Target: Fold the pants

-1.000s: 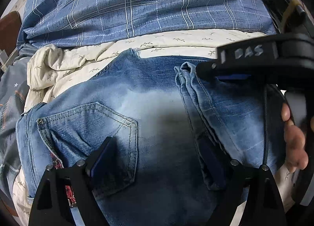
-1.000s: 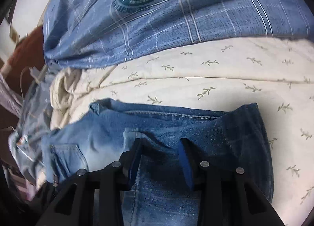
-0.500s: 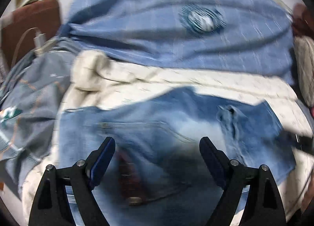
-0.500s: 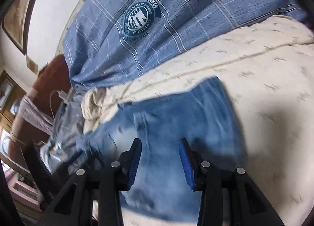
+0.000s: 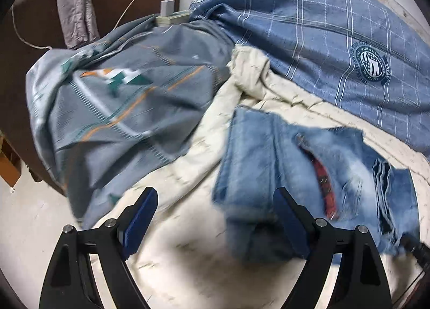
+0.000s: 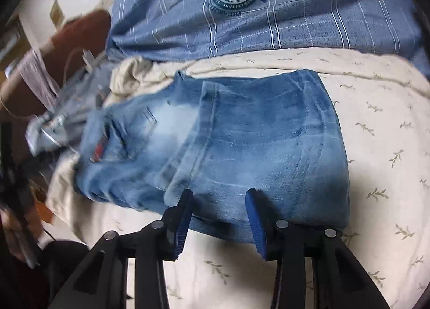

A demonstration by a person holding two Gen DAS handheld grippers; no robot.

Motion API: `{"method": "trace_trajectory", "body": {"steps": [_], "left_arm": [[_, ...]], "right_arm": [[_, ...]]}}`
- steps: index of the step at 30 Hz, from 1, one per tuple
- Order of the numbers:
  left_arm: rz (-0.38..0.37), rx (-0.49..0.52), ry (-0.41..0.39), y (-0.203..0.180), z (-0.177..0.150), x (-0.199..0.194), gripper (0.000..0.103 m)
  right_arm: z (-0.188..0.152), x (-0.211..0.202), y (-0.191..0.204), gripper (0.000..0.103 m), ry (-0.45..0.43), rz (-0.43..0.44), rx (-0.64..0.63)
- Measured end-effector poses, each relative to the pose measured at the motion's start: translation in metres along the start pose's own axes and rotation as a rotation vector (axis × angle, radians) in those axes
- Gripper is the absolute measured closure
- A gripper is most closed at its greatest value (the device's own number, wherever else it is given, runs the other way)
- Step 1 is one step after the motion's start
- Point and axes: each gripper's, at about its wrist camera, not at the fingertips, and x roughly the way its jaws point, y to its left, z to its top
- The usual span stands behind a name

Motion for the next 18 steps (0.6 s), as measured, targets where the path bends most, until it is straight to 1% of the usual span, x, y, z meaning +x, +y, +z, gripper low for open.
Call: {"method": "trace_trajectory", "body": {"steps": [3, 7, 11, 12, 14, 18], "left_arm": [[-0.019, -0.045, 0.046, 0.017, -0.008, -0.003, 0.015], [-0.063, -0.128, 0.126, 0.031, -0.013, 0.007, 0.015], [-0.131, -0.168, 0.186, 0.025, -0.016, 0.016, 0.015], [-0.152, -0.166, 0.196, 0.021, -0.017, 0.018, 0.015], [-0.164, -0.162, 0.207, 0.014, -0.018, 0.021, 0.015], [-0.183, -0.145, 0.189, 0.002, -0.02, 0.029, 0.015]], "right_arm": [[0.004, -0.01, -0.004, 0.057, -0.034, 0.034, 0.024], [0.005, -0.022, 0.0, 0.053, -0.062, 0.042, 0.014], [0.007, -0.029, -0.003, 0.053, -0.072, 0.053, 0.026], [0.008, -0.03, -0.004, 0.053, -0.077, 0.058, 0.03], [0.009, -0.033, -0.006, 0.053, -0.085, 0.065, 0.038], [0.011, -0.035, -0.006, 0.053, -0.094, 0.079, 0.051]]}}
